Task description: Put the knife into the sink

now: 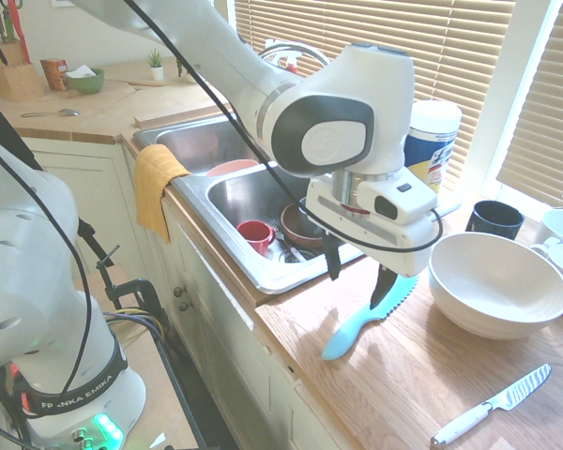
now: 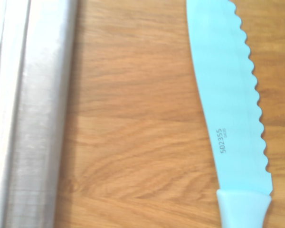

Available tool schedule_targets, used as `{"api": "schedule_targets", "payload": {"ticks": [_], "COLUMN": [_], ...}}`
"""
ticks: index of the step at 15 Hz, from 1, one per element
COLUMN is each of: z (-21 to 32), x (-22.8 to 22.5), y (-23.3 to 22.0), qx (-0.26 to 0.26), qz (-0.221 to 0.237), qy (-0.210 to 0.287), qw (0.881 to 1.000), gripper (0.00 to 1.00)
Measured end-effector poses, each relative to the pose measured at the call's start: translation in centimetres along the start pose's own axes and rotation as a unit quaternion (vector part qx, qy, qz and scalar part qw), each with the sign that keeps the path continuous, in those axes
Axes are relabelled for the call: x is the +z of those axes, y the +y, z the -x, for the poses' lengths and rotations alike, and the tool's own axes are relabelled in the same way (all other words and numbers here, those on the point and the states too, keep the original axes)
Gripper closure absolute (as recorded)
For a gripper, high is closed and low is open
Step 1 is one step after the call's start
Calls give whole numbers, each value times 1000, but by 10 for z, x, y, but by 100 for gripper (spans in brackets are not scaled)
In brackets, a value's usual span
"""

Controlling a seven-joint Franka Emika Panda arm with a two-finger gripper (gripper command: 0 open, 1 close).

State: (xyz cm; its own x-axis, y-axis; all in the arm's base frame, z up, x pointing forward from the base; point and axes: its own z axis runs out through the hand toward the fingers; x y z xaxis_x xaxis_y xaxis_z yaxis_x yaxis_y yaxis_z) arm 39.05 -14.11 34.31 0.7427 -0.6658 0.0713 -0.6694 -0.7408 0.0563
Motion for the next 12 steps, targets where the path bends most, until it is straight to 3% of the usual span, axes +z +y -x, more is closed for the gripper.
{"api": "schedule_targets", "payload": {"ticks": [8,9,12], "z": [-5,-5,-6], "x": [31,31,31], "y": [8,8,7], "qx": [5,5,5], "qz": [6,6,2], "qy": [-8,-6,1], "qw": [1000,1000,1000], "gripper": [0,100,100]}}
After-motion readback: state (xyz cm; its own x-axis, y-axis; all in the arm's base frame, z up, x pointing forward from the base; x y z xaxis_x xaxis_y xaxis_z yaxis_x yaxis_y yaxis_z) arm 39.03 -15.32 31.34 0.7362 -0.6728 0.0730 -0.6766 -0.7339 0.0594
